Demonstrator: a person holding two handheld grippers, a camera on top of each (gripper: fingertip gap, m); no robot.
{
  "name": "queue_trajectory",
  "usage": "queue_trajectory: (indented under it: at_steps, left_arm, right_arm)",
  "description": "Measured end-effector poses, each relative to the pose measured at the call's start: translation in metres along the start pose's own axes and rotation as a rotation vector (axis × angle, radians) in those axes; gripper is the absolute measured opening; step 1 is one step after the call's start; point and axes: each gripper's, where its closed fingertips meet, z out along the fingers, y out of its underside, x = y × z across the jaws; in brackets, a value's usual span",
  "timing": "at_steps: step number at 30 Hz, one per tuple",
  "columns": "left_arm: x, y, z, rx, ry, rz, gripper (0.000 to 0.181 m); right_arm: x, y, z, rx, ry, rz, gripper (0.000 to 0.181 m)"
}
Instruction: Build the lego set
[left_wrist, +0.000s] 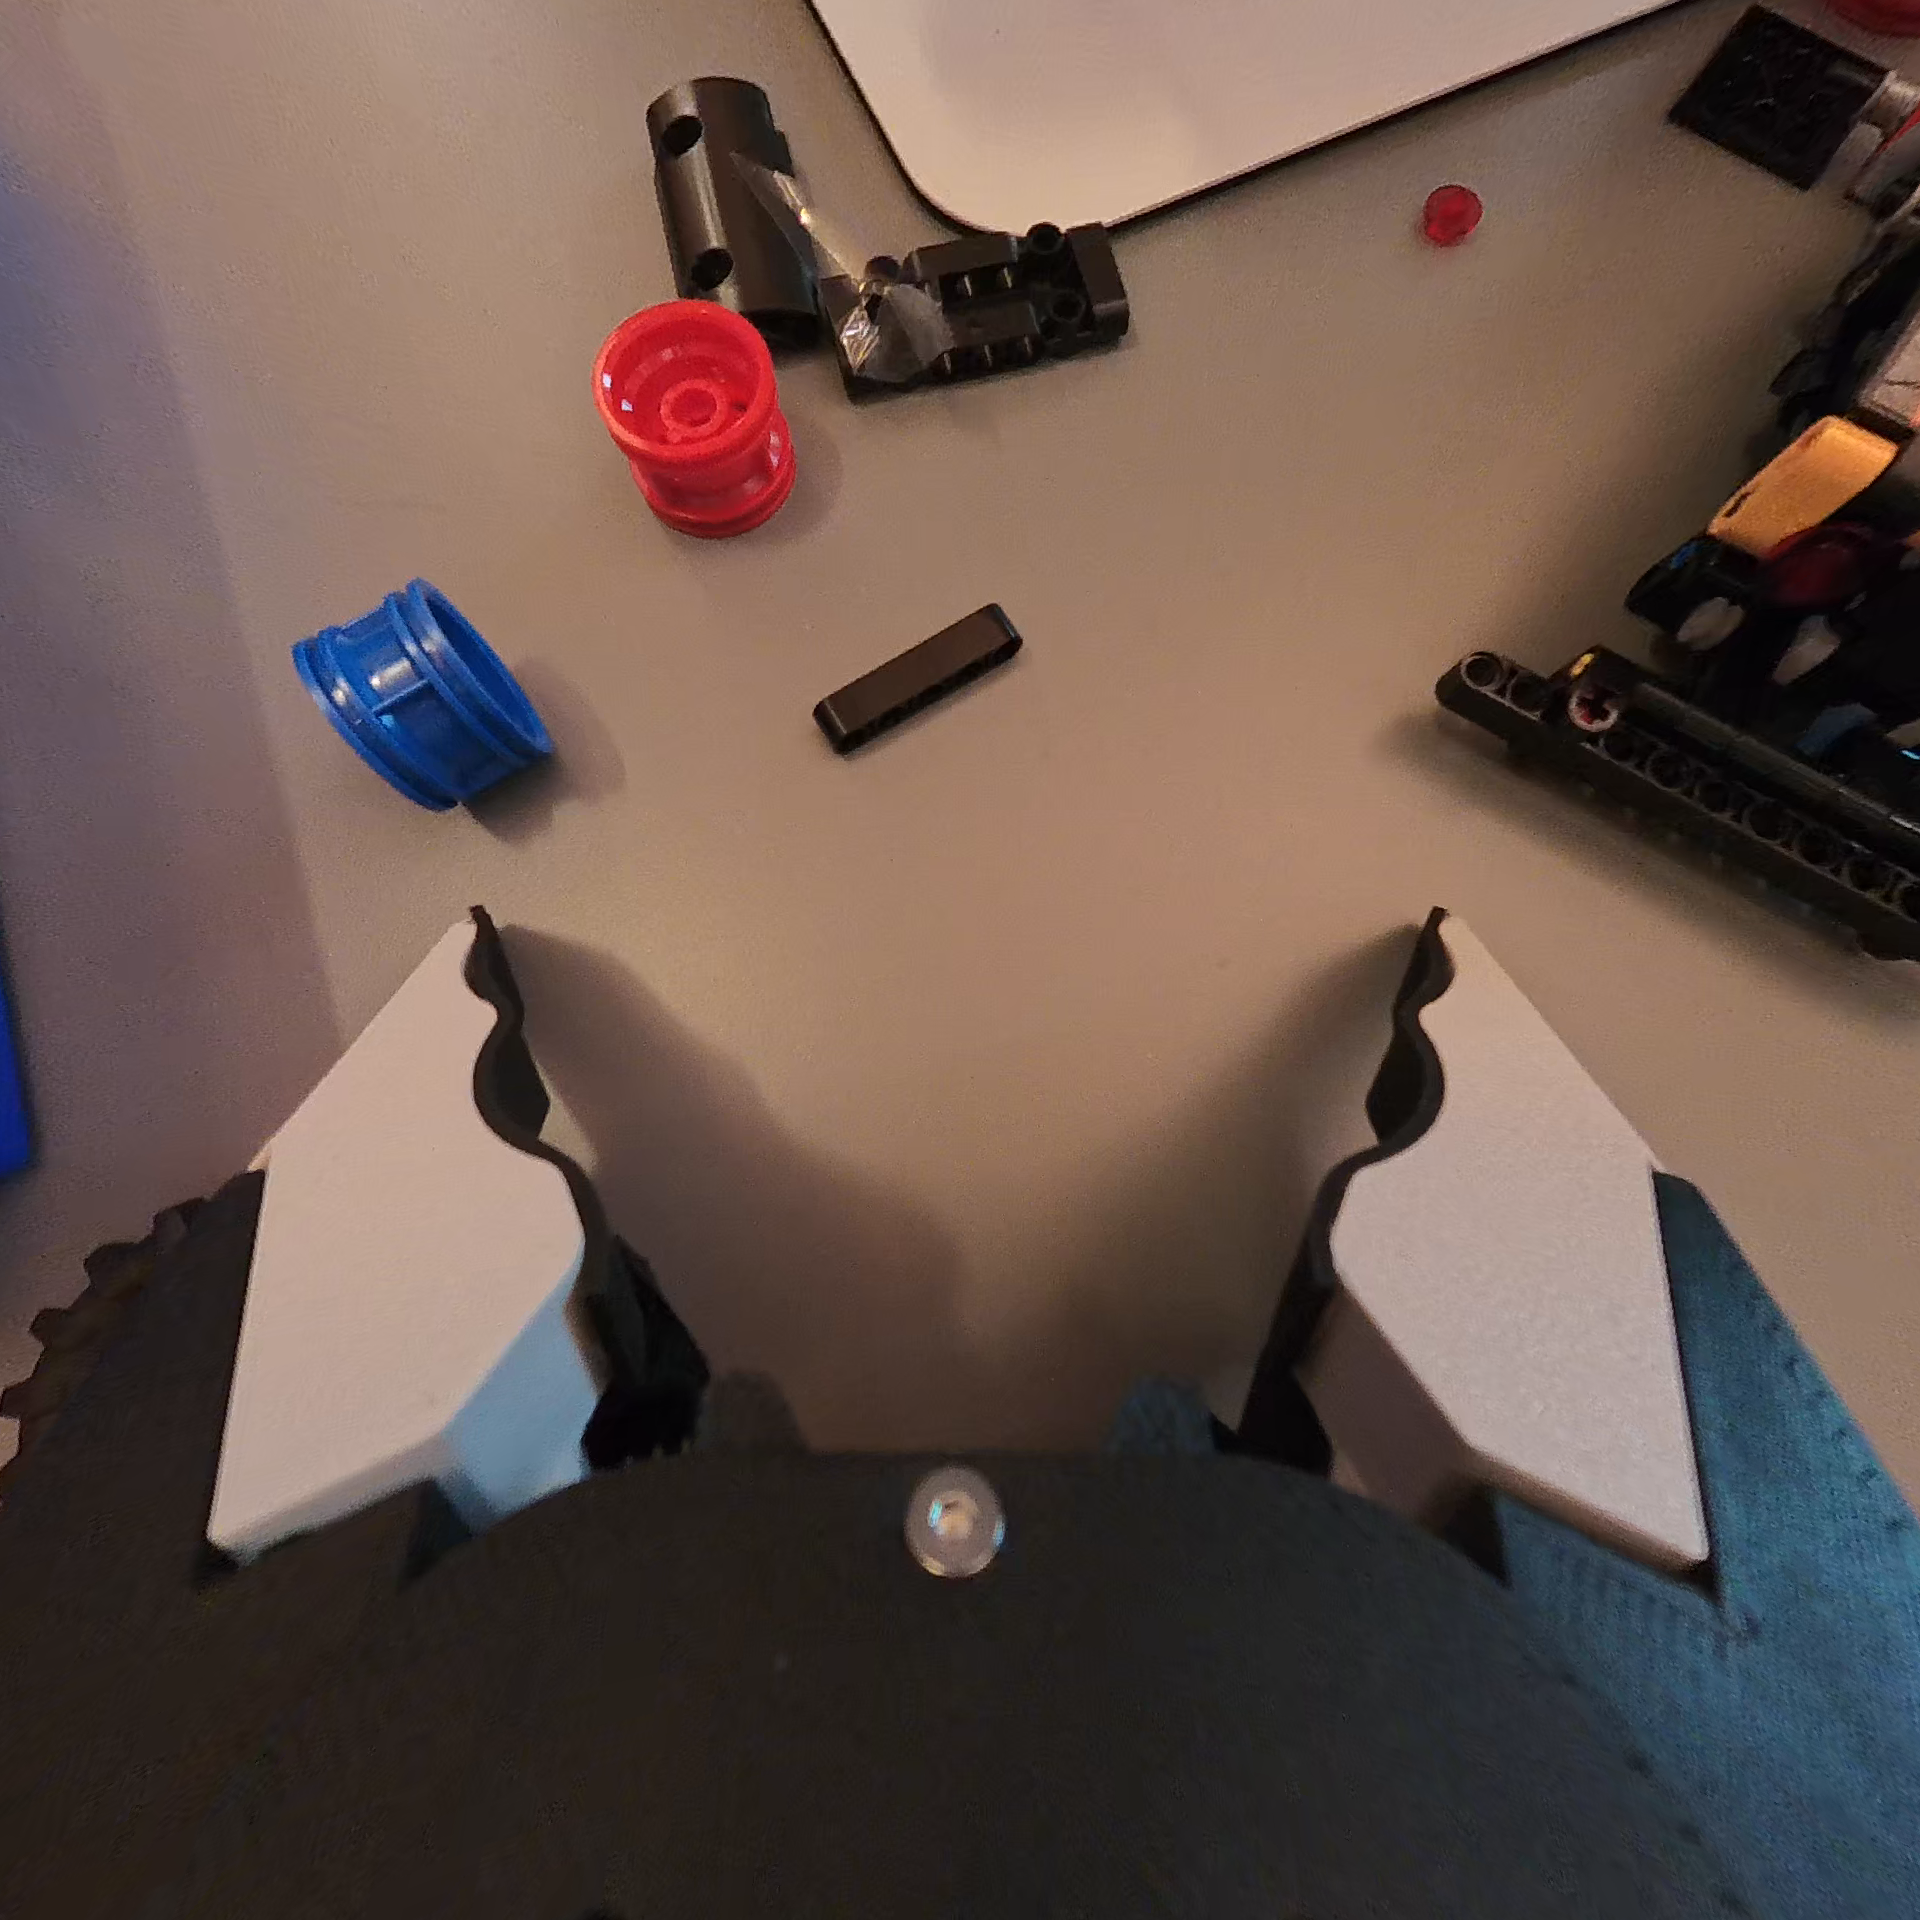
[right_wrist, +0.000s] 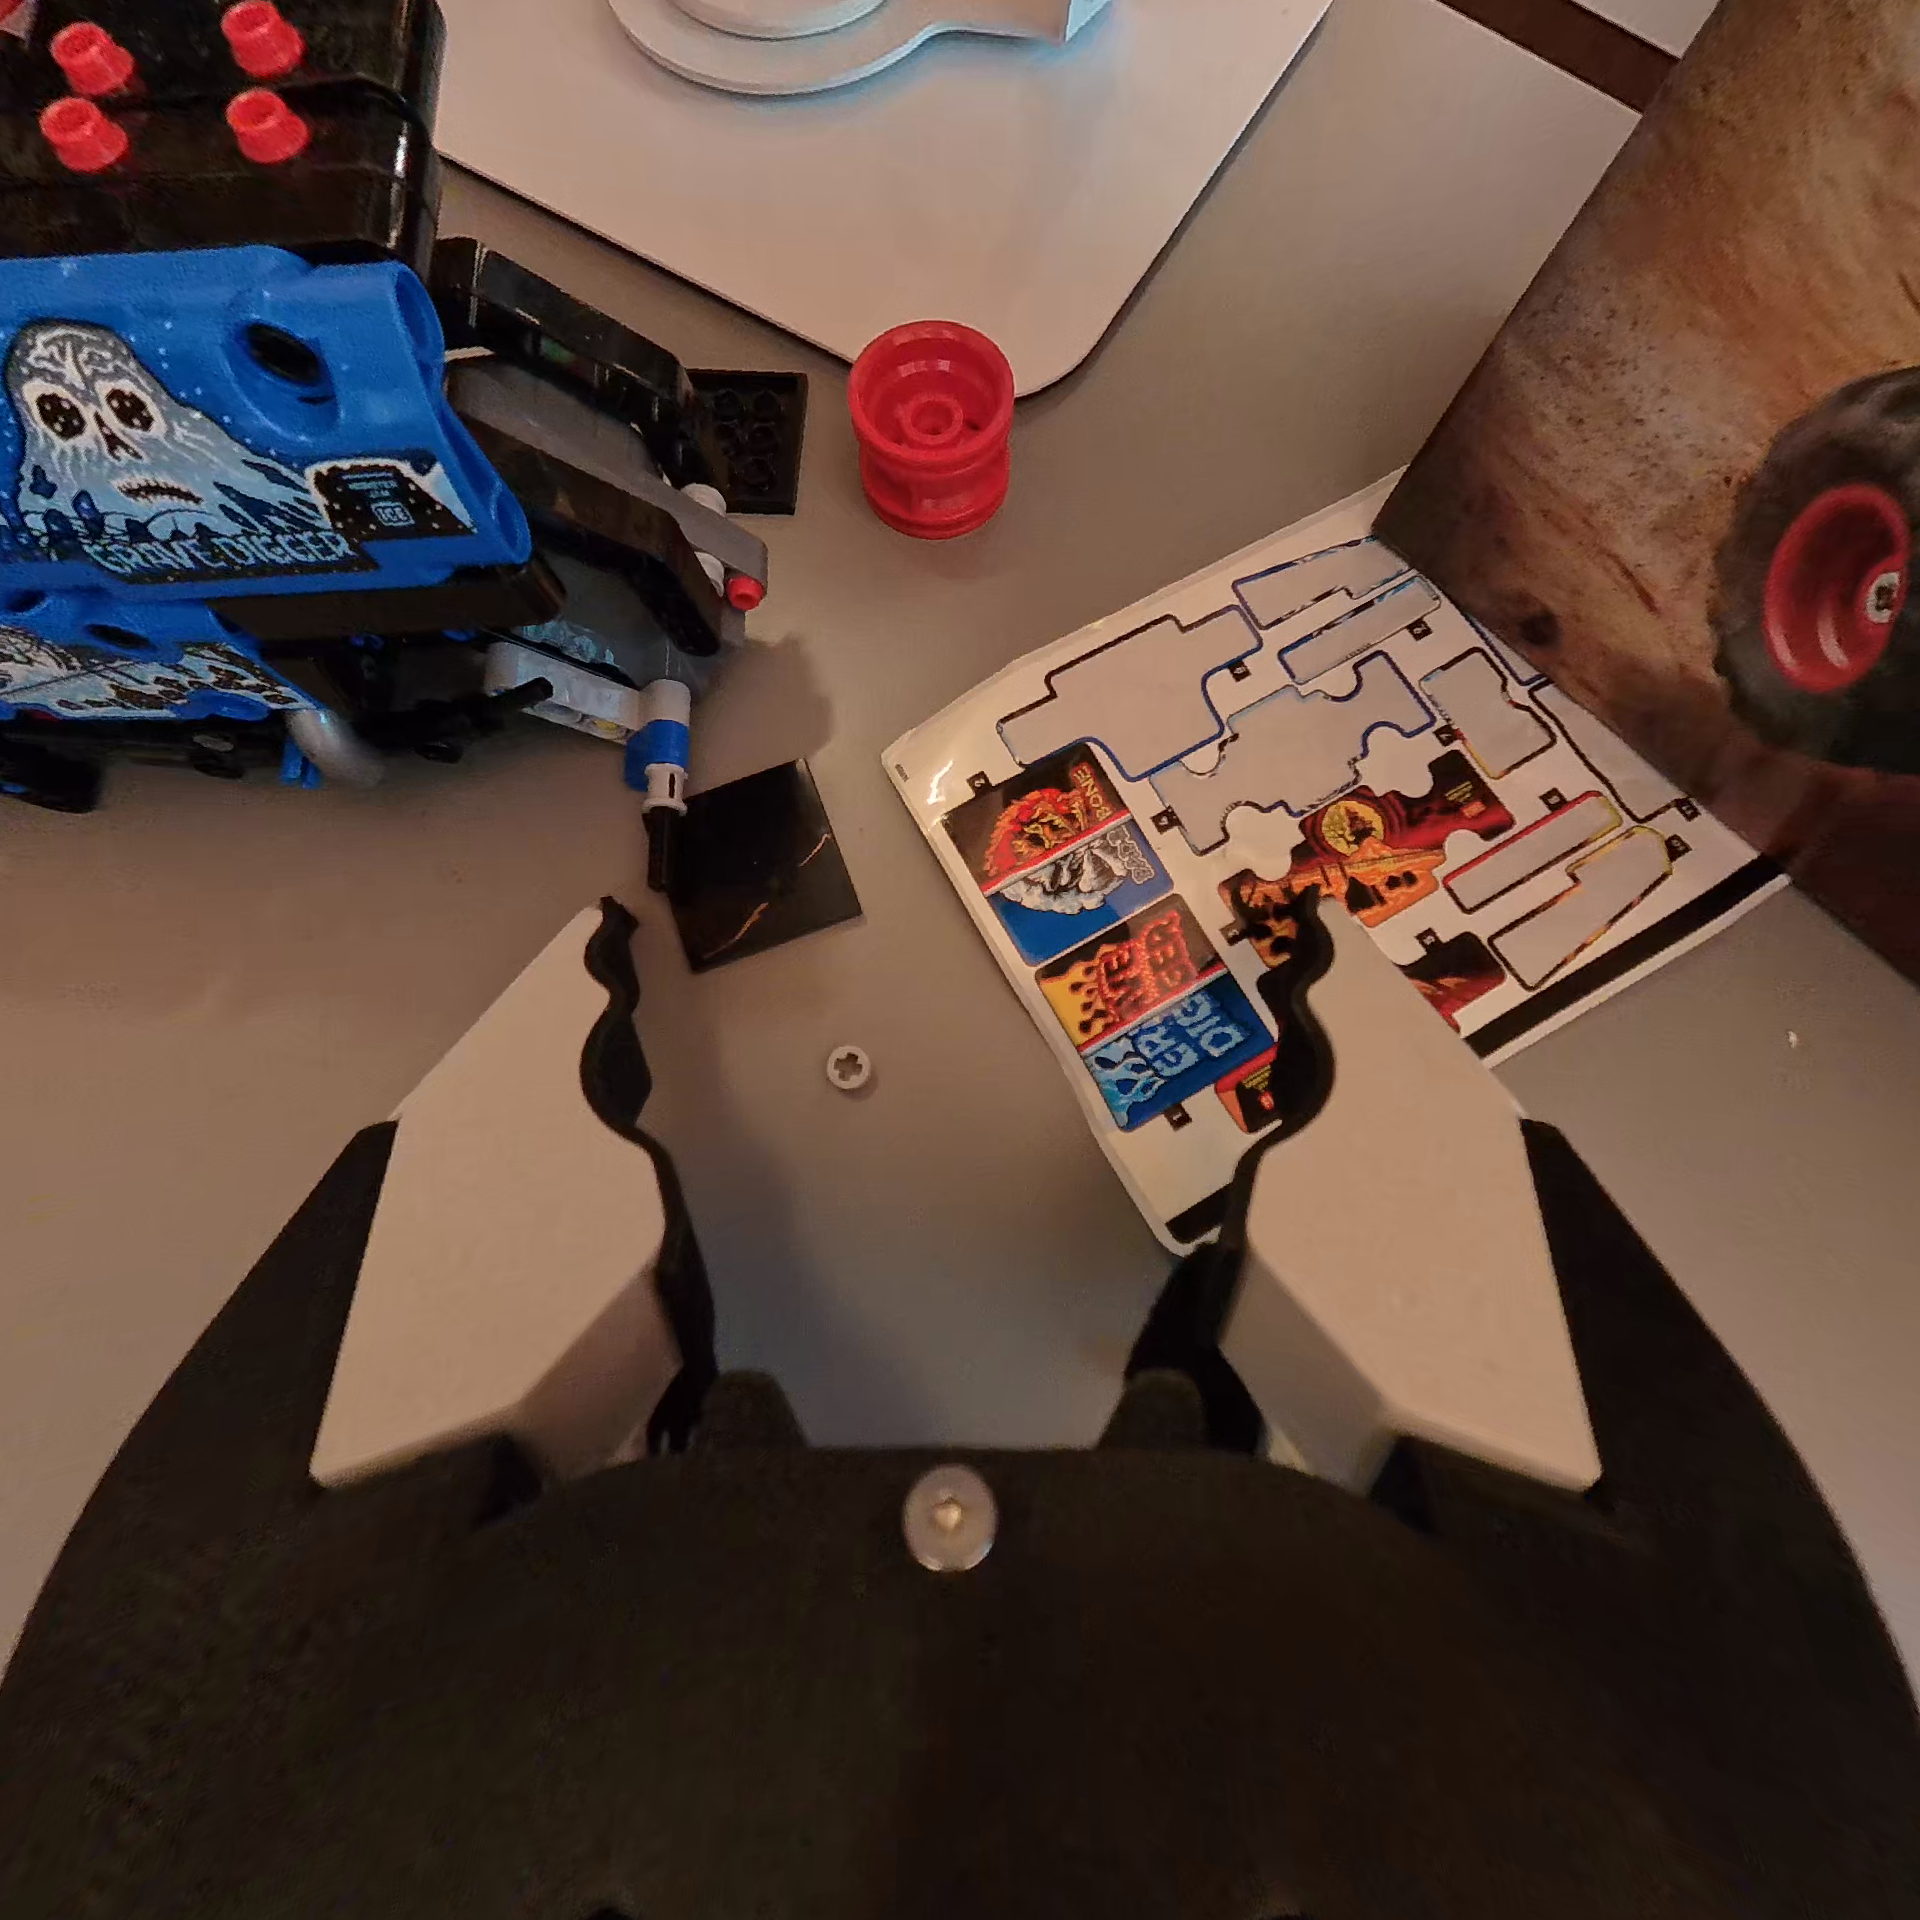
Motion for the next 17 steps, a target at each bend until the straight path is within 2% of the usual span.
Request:
queue_trajectory:
  at_steps: [17]
  left_arm:
    - [-0.0004, 0.0017, 0.0028, 0.006, 0.009, 0.003, 0.159]
  right_arm:
    - [0.0006, -0.0001, 0.0003, -0.002, 0.003, 0.003, 0.124]
